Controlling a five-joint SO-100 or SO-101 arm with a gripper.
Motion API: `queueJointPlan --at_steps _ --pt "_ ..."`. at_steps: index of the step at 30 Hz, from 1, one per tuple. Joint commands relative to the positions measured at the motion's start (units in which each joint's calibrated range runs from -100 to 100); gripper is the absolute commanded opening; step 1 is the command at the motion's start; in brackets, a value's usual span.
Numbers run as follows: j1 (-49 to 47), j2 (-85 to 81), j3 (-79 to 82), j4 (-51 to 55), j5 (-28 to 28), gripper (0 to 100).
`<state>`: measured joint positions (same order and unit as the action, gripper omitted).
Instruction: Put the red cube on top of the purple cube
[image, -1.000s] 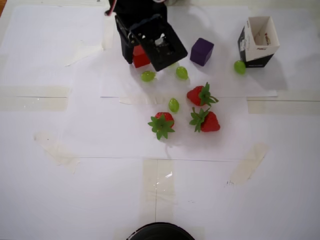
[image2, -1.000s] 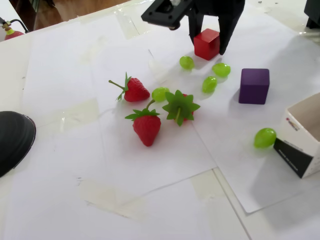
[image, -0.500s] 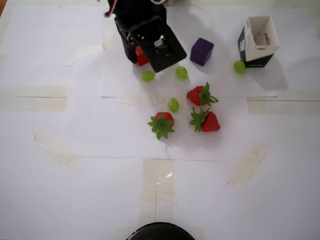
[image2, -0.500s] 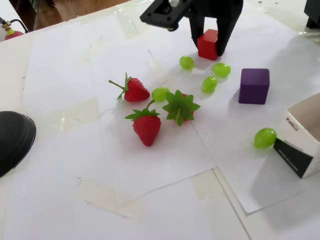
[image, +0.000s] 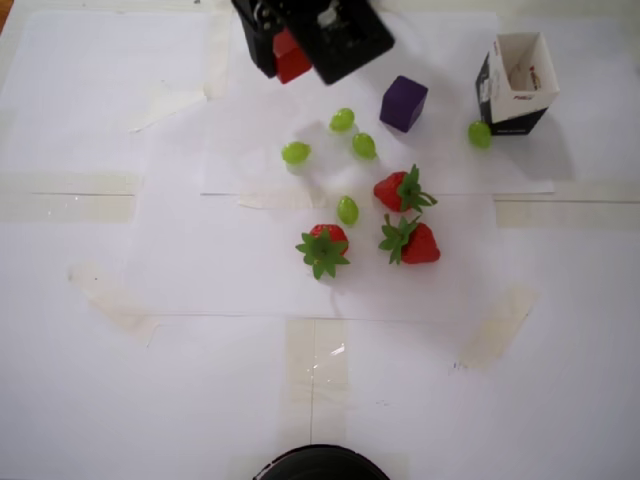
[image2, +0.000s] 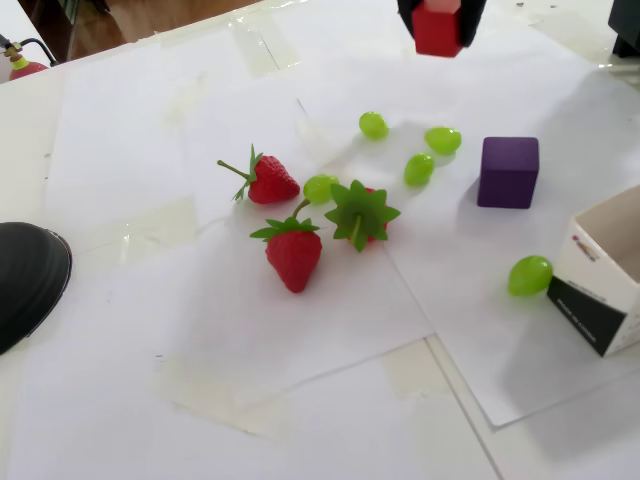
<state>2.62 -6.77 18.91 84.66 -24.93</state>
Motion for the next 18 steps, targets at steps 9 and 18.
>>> queueJointPlan --at_steps 9,18 --pt "-15.64 -4.92 -6.46 2.51 -3.86 8" --pt "-21.0 -0.37 -6.64 -2.47 -5.91 8"
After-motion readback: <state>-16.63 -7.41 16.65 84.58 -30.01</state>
